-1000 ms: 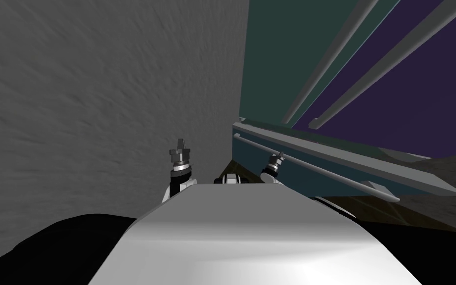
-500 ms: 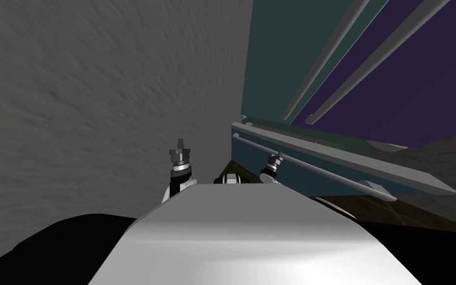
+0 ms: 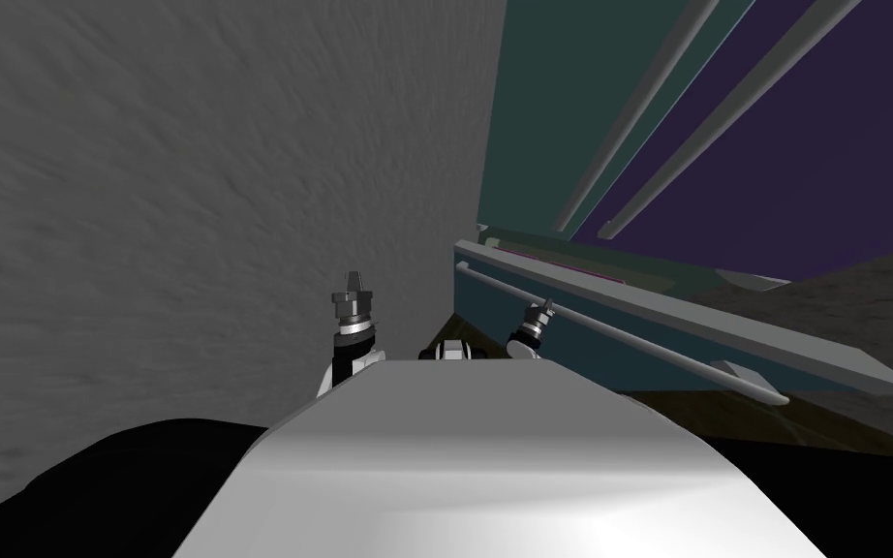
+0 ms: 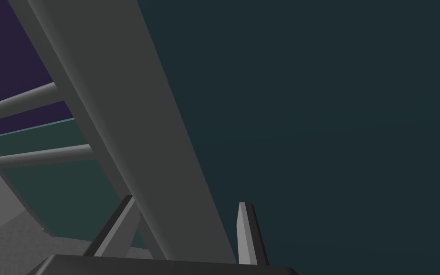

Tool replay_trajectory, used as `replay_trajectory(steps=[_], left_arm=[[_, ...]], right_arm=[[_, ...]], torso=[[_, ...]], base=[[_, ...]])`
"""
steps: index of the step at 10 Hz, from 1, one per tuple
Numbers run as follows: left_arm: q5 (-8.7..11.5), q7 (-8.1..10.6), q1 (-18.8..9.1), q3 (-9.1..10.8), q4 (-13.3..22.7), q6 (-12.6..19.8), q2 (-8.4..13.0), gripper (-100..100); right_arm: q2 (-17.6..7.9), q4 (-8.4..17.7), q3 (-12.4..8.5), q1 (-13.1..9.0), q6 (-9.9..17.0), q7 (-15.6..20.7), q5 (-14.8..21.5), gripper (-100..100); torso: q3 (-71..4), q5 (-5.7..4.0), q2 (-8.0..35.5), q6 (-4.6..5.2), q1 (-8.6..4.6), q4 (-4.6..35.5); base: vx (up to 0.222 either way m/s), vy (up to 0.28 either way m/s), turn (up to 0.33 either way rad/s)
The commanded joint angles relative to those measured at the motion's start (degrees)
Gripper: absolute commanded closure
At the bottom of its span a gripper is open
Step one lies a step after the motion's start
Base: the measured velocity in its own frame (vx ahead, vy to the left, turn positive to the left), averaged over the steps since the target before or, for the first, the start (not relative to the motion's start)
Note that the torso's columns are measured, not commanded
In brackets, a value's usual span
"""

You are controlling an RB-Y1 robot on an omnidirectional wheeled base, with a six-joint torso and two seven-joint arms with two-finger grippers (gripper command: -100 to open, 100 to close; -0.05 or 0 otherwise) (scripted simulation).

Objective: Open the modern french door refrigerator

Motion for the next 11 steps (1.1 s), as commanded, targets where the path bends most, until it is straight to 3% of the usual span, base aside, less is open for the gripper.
replay_trajectory(steps=[1, 3, 4, 5, 6, 7, 11], left_arm=[[0.00, 0.00, 0.00, 0.00, 0.00, 0.00, 0.00, 0], [0.00, 0.00, 0.00, 0.00, 0.00, 0.00, 0.00, 0], [0.00, 0.00, -0.01, 0.00, 0.00, 0.00, 0.00, 0], [0.00, 0.00, 0.00, 0.00, 0.00, 0.00, 0.00, 0], [0.00, 0.00, 0.00, 0.00, 0.00, 0.00, 0.00, 0], [0.00, 0.00, 0.01, 0.00, 0.00, 0.00, 0.00, 0], [0.00, 0.00, 0.01, 0.00, 0.00, 0.00, 0.00, 0]], right_arm=[[2.24, -0.59, -3.71, 1.33, -1.77, -0.02, 2.88, 100], [5.72, -1.30, -7.93, 3.70, -4.16, 0.13, 6.82, 100], [5.76, -1.30, -9.56, 3.70, -4.16, 0.13, 7.50, 100], [7.52, -1.65, -11.64, 4.89, -5.36, 0.21, 9.66, 100], [7.52, -1.65, -12.49, 4.89, -5.36, 0.21, 9.81, 100], [6.08, -2.27, -13.07, 3.45, -6.95, 1.56, 8.00, -100], [4.13, -3.85, -15.24, 0.59, -11.12, 4.15, 5.34, -100]], torso=[[0.01, -0.02, 0.00, -0.08, 0.08, -0.02], [0.04, 0.00, 0.05, -0.13, 0.13, 0.01], [0.08, -0.08, 0.07, -0.26, 0.20, -0.05], [-0.01, 0.03, -0.03, -0.08, 0.15, 0.00], [-0.01, 0.02, -0.02, -0.15, 0.15, 0.00], [-0.03, 0.07, -0.05, -0.09, 0.15, 0.03], [0.19, 0.19, 0.40, 0.27, 0.05, 0.15]], base=[[-0.054, 0.009, 0.070], [-0.082, 0.010, 0.154], [-0.079, 0.022, 0.083], [-0.071, 0.018, 0.132], [-0.055, 0.021, 0.080], [-0.066, 0.032, -0.032], [-0.066, 0.047, -0.026]])
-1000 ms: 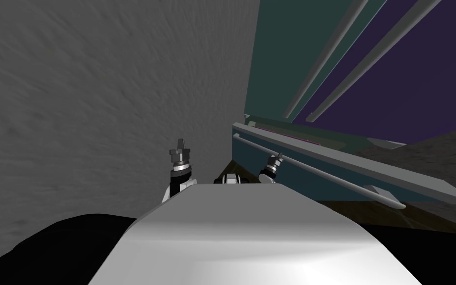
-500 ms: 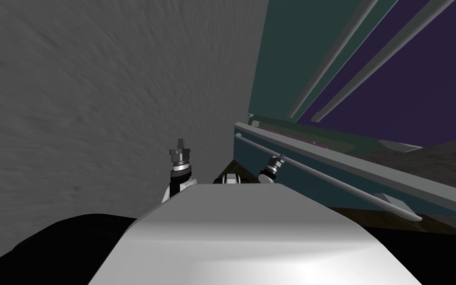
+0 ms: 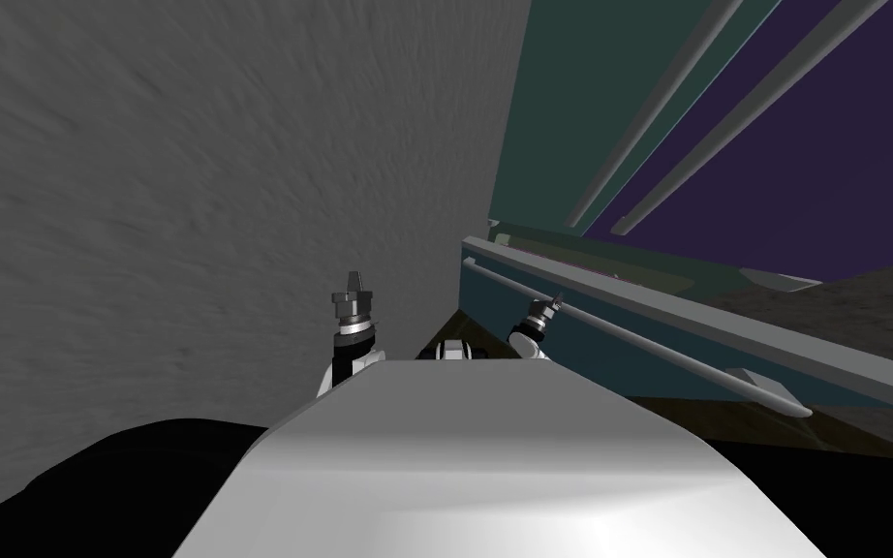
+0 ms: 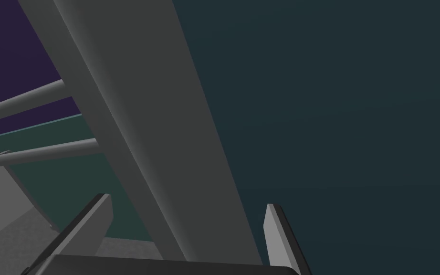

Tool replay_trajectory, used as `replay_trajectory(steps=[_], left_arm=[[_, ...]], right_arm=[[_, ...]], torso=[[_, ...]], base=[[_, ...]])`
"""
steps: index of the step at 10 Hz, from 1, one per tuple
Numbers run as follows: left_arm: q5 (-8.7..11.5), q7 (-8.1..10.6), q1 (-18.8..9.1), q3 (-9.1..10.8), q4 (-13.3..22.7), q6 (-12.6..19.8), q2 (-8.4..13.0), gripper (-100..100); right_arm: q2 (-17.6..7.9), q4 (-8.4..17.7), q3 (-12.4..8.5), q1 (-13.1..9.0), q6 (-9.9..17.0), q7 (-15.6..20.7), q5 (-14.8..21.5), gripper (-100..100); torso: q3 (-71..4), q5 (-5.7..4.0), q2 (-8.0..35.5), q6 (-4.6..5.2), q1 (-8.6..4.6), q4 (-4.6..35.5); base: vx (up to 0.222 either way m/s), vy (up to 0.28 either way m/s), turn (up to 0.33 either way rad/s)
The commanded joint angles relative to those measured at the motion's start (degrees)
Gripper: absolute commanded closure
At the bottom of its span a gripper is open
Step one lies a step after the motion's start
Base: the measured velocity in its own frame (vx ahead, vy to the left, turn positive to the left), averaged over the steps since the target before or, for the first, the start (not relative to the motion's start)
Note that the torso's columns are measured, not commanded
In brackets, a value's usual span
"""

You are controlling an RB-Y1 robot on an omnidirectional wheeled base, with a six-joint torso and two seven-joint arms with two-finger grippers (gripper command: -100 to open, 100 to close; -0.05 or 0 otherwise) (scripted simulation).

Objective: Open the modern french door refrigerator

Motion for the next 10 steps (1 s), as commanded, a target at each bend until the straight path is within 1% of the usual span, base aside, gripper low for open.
replay_trajectory(steps=[1, 2, 3, 4, 5, 10], left_arm=[[0.00, 0.00, 0.00, 0.00, 0.00, 0.00, 0.00, 0], [0.00, 0.00, 0.00, 0.01, 0.00, 0.00, 0.00, 0], [0.00, 0.00, 0.00, 0.00, 0.00, 0.00, 0.00, 0], [0.00, 0.00, 0.00, 0.00, 0.00, 0.00, 0.00, 0], [0.00, 0.00, 0.00, 0.00, 0.00, 0.00, 0.00, 0], [0.00, 0.00, 0.01, 0.01, 0.00, 0.00, 0.01, 0]], right_arm=[[-1.27, -1.12, -1.51, -2.09, -3.02, 1.99, -1.86, -100], [-1.76, -1.52, -2.05, -2.81, -4.06, 2.63, -2.53, -100], [-2.73, -2.31, -3.13, -4.25, -6.15, 3.93, -3.86, -100], [-2.10, -1.83, -2.31, -2.72, -5.16, 3.14, -3.33, -100], [-2.11, -1.87, -2.33, -2.62, -5.66, 3.42, -3.53, 0], [-1.73, -1.35, -1.91, -2.03, -6.14, 3.47, -3.75, 0]], torso=[[0.01, 0.14, 0.10, 0.01, 0.08, 0.13], [0.07, 0.30, 0.22, -0.01, 0.23, 0.30], [0.14, 0.34, 0.32, -0.01, 0.35, 0.32], [0.25, 0.50, 0.57, 0.04, 0.56, 0.49], [0.25, 0.43, 0.49, 0.05, 0.47, 0.42], [0.03, 0.12, 0.10, 0.02, 0.09, 0.11]], base=[[-0.056, 0.036, -0.033], [-0.055, 0.033, -0.025], [-0.089, 0.065, -0.022], [-0.037, 0.029, -0.005], [-0.003, 0.005, 0.006], [0.000, 0.000, 0.000]])
